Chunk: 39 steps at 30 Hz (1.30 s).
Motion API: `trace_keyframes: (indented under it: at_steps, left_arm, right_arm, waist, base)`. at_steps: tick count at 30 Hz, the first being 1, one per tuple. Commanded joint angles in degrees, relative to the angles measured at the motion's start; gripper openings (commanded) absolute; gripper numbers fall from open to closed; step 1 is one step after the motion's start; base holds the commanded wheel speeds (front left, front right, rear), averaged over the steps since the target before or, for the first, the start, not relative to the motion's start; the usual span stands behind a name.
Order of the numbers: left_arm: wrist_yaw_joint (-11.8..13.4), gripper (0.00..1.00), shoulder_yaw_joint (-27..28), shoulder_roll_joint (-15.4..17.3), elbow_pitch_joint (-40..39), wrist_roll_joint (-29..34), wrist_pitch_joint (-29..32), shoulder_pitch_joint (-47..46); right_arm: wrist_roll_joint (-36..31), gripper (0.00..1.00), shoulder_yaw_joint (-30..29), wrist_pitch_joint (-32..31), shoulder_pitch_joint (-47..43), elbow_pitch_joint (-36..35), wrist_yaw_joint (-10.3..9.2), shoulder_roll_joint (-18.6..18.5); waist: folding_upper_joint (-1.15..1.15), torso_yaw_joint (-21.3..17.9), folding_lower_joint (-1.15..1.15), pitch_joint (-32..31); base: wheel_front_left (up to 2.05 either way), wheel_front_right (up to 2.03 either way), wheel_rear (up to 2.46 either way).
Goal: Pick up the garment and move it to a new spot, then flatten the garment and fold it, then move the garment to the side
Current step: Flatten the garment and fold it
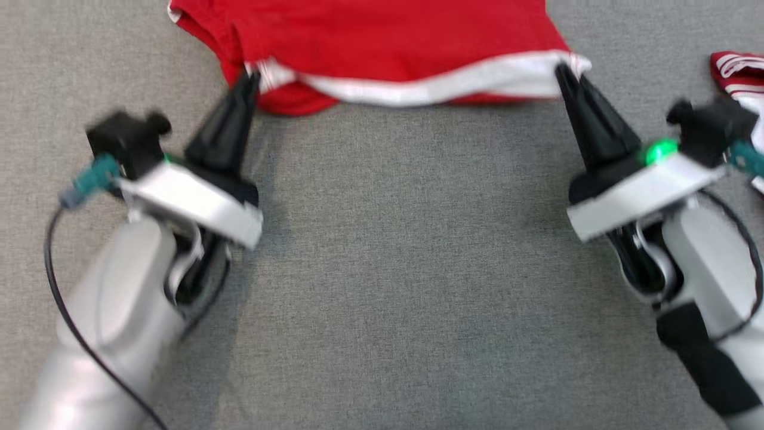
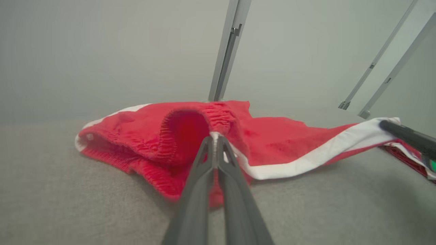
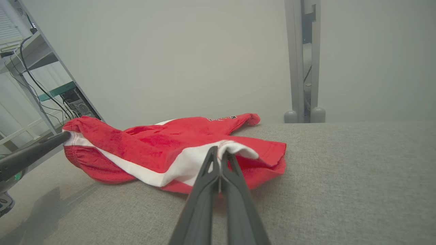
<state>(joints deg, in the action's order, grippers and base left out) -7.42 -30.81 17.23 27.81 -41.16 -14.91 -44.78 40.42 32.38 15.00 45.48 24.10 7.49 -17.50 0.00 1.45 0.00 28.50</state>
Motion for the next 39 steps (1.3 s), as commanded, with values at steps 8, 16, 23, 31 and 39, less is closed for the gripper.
trace_keyframes:
  at_steps: [8,16,23,31,39]
  left_arm:
    - [-0.1,0.00,4.8,-0.5,-12.6,6.4,-0.2,21.4]
    - [1.9,0.00,8.7,1.1,-23.8,9.2,-0.2,35.7]
    - [8.0,0.00,9.7,3.6,-35.1,9.8,2.9,46.9]
    - [12.3,0.00,9.6,4.8,-46.2,9.4,7.5,52.1]
    - [9.4,0.00,9.7,4.9,-43.0,9.3,8.4,43.7]
  right_arm:
    - [-4.5,0.00,-11.9,0.3,-24.2,-14.8,0.00,0.2]
    - [-9.9,0.00,-21.0,0.3,-43.4,-25.3,0.00,3.2]
    - [-14.2,0.00,-26.1,-0.4,-55.0,-33.2,-0.02,4.5]
    - [-17.2,0.00,-34.6,-5.4,-60.7,-41.3,-0.07,4.0]
    - [-16.3,0.00,-32.0,-10.7,-43.3,-36.9,-0.07,-3.9]
  waist:
    - [0.00,0.8,0.00,-5.6]
    - [0.00,3.1,0.00,-10.3]
    - [0.00,4.2,0.00,-14.1]
    - [0.00,7.0,0.00,-13.5]
    - [0.00,7.4,0.00,-8.3]
  base:
    - [0.00,0.00,0.00]
    - [0.00,0.00,0.00]
    - [0.00,0.00,0.00]
    - [0.00,0.00,0.00]
    - [0.00,0.00,0.00]
